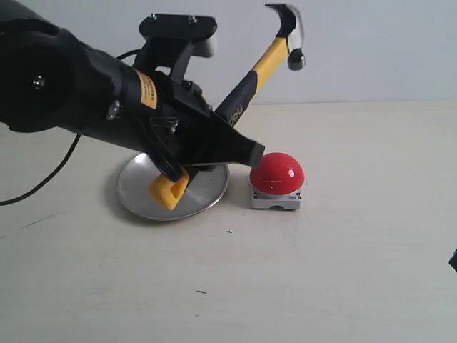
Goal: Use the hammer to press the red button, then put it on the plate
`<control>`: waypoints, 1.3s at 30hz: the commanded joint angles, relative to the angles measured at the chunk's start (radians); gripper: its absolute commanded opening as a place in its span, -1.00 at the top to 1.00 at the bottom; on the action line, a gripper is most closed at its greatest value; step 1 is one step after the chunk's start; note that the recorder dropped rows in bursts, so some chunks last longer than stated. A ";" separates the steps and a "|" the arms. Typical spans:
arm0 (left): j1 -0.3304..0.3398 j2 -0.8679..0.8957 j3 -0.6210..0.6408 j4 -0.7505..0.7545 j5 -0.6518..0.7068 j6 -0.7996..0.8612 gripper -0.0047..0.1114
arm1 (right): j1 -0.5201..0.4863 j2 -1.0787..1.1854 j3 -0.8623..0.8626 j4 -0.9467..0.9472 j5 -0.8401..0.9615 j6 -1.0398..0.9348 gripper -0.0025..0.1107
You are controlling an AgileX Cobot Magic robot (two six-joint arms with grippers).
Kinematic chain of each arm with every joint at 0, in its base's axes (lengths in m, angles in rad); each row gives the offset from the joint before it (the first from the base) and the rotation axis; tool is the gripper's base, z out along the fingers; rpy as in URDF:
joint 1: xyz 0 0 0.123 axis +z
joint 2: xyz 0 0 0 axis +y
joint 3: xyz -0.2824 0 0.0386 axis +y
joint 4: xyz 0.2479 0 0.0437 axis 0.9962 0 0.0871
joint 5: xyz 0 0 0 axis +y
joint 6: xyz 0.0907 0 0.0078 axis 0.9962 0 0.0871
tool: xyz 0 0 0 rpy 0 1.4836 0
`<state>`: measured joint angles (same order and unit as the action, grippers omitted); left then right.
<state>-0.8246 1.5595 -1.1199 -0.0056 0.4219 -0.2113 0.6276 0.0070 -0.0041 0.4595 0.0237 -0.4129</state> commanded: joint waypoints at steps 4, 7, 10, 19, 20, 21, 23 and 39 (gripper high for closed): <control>0.213 -0.012 0.117 -0.870 0.035 0.810 0.92 | 0.000 -0.005 0.004 0.002 -0.003 -0.003 0.96; 0.296 -0.010 0.165 -1.267 0.103 1.175 0.92 | 0.000 -0.005 0.004 0.002 -0.003 -0.005 0.96; 0.366 0.001 0.217 -1.561 0.188 1.402 0.92 | 0.000 -0.005 0.004 0.002 -0.003 -0.005 0.96; 0.446 0.101 0.294 -1.739 0.128 1.496 0.92 | 0.000 -0.005 0.004 0.002 -0.003 -0.005 0.96; 0.446 0.105 0.294 -1.739 0.039 1.461 0.92 | 0.000 -0.005 0.004 0.002 -0.003 -0.005 0.96; 0.446 0.105 0.294 -1.739 -0.023 1.436 0.92 | 0.000 -0.005 0.004 0.002 -0.003 -0.003 0.96; 0.446 0.105 0.294 -1.739 -0.096 1.439 0.92 | 0.000 -0.005 0.004 0.002 -0.003 -0.003 0.96; 0.442 0.185 0.292 -1.739 0.005 1.331 0.92 | 0.000 -0.005 0.004 0.002 -0.003 -0.004 0.96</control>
<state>-0.3814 1.7326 -0.8154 -1.7351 0.3847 1.1150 0.6276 0.0070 -0.0041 0.4595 0.0237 -0.4129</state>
